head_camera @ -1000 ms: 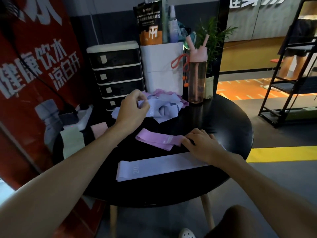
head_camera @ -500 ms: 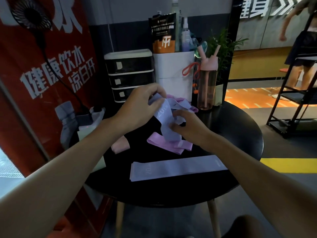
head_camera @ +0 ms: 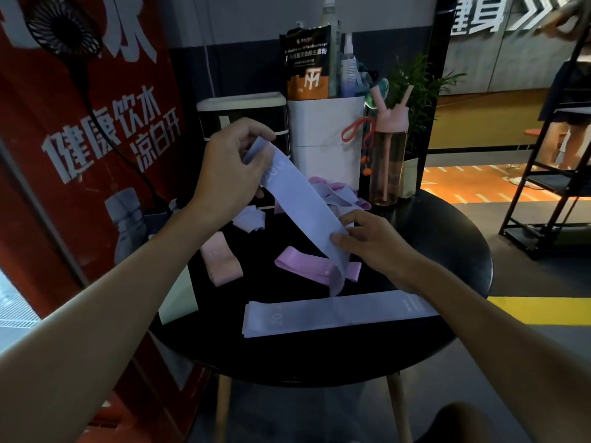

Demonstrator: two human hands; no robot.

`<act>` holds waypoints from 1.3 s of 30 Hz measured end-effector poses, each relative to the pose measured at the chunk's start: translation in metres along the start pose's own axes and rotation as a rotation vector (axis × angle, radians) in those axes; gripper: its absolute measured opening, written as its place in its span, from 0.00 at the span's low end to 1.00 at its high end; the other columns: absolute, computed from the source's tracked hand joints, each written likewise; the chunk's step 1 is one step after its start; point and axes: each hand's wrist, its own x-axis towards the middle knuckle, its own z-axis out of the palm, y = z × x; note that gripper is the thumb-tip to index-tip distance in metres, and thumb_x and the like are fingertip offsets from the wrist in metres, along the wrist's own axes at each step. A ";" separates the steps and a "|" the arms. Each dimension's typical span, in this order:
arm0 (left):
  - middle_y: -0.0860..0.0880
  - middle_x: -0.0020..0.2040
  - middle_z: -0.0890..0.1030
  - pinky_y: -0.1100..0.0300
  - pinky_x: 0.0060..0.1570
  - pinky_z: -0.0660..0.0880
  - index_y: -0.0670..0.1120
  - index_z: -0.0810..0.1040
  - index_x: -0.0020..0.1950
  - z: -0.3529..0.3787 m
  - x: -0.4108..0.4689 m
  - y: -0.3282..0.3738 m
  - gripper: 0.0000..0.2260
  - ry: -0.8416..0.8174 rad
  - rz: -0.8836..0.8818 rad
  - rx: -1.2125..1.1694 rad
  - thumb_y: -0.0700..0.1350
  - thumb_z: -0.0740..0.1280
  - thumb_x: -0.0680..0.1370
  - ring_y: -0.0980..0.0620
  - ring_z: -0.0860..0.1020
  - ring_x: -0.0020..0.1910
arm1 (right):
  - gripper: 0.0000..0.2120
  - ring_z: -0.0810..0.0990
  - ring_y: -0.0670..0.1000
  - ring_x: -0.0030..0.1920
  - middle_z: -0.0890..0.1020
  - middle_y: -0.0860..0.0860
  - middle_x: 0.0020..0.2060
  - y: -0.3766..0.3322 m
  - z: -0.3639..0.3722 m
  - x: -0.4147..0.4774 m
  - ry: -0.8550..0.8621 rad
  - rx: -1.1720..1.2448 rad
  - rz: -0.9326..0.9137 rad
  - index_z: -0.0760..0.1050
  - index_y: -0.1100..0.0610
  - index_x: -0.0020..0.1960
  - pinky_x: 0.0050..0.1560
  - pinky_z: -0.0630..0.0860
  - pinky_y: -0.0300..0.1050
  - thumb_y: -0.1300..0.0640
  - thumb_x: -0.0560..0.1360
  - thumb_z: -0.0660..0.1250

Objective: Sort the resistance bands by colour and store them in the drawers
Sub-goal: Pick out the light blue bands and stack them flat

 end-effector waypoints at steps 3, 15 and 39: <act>0.47 0.42 0.80 0.59 0.23 0.76 0.43 0.77 0.56 -0.006 -0.004 -0.007 0.06 0.036 -0.067 -0.023 0.37 0.66 0.80 0.54 0.78 0.28 | 0.12 0.84 0.52 0.49 0.85 0.54 0.48 0.004 -0.015 -0.009 -0.004 -0.012 0.010 0.75 0.61 0.58 0.48 0.82 0.44 0.59 0.77 0.69; 0.48 0.41 0.81 0.59 0.23 0.77 0.41 0.75 0.56 -0.008 -0.067 -0.031 0.07 0.163 -0.256 -0.115 0.36 0.68 0.80 0.49 0.80 0.29 | 0.06 0.81 0.51 0.42 0.83 0.56 0.44 0.033 -0.076 -0.051 0.147 -0.067 0.061 0.78 0.60 0.50 0.39 0.74 0.42 0.58 0.74 0.70; 0.55 0.44 0.80 0.77 0.42 0.68 0.48 0.83 0.50 0.027 -0.181 -0.056 0.06 -0.096 -0.473 0.213 0.40 0.73 0.74 0.61 0.78 0.43 | 0.04 0.76 0.50 0.39 0.78 0.52 0.39 0.093 -0.061 -0.076 0.479 -0.511 -0.059 0.73 0.54 0.50 0.38 0.69 0.41 0.61 0.78 0.66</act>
